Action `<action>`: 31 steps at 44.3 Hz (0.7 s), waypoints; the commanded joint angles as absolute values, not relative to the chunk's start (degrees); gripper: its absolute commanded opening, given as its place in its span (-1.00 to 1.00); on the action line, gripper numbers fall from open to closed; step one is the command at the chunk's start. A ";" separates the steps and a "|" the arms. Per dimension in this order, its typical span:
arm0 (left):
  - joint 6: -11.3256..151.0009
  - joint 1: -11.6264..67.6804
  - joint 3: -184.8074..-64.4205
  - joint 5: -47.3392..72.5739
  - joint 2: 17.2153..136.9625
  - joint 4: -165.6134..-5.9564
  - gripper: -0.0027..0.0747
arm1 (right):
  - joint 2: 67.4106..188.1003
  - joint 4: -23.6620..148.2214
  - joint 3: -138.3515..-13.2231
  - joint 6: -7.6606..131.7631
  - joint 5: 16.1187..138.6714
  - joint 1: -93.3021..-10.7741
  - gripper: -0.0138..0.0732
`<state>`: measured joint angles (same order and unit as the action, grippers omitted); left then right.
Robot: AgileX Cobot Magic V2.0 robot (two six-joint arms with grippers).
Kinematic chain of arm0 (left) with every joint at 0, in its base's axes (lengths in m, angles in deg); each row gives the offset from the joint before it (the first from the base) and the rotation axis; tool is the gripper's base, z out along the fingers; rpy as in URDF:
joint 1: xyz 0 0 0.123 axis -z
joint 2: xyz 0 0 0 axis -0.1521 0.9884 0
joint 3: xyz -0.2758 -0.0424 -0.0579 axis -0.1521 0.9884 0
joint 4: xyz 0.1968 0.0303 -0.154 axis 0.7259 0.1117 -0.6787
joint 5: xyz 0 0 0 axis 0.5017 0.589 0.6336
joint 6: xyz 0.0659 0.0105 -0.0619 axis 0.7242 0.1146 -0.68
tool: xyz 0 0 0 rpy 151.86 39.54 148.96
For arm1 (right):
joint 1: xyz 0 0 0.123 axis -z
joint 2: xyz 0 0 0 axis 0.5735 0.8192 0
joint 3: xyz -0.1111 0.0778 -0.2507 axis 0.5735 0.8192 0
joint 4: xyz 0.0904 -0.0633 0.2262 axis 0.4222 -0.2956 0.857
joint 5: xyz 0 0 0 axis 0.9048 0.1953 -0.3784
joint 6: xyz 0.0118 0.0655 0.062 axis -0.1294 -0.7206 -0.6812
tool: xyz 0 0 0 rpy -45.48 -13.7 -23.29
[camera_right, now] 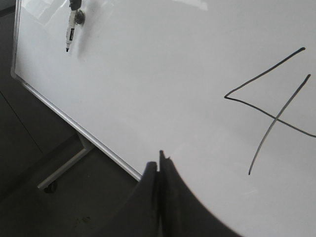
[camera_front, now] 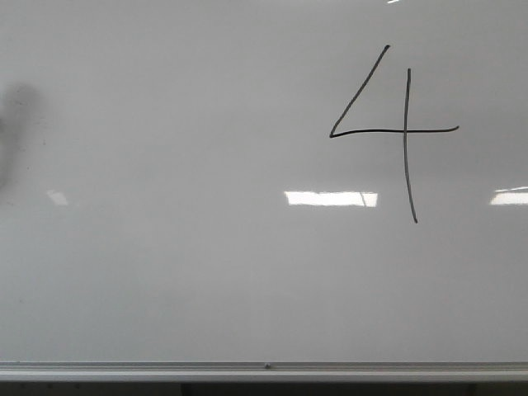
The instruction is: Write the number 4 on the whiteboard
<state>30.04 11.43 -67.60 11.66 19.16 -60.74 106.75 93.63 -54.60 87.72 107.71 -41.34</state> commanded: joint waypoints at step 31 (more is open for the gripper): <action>29.22 11.31 -66.57 4.81 18.40 -61.59 -0.98 | 106.78 95.77 -56.15 88.01 105.49 -40.86 -0.92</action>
